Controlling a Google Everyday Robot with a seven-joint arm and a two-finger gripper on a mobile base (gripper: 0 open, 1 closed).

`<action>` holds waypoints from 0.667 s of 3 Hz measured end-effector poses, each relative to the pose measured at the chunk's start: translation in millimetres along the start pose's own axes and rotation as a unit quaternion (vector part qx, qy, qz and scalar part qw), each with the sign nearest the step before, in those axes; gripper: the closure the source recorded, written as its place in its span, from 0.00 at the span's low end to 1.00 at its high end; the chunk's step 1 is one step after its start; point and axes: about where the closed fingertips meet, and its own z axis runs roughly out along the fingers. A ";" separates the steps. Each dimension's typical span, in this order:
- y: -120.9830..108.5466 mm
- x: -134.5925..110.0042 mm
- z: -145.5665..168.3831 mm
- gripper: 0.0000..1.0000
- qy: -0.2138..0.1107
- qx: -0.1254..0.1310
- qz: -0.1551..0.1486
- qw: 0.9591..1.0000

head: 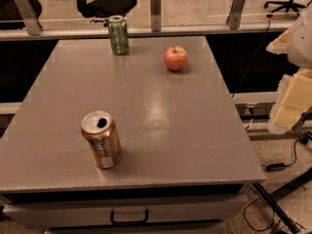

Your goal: Pick orange can

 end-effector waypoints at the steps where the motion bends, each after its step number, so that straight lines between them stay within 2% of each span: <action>1: -0.1 -0.3 -0.3 0.00 0.000 0.001 0.000 1.000; 2: 1.2 -15.0 0.4 0.00 -0.011 -0.006 -0.011 1.000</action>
Offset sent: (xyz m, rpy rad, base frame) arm 0.0058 0.0411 0.0008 0.0483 0.0374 0.0881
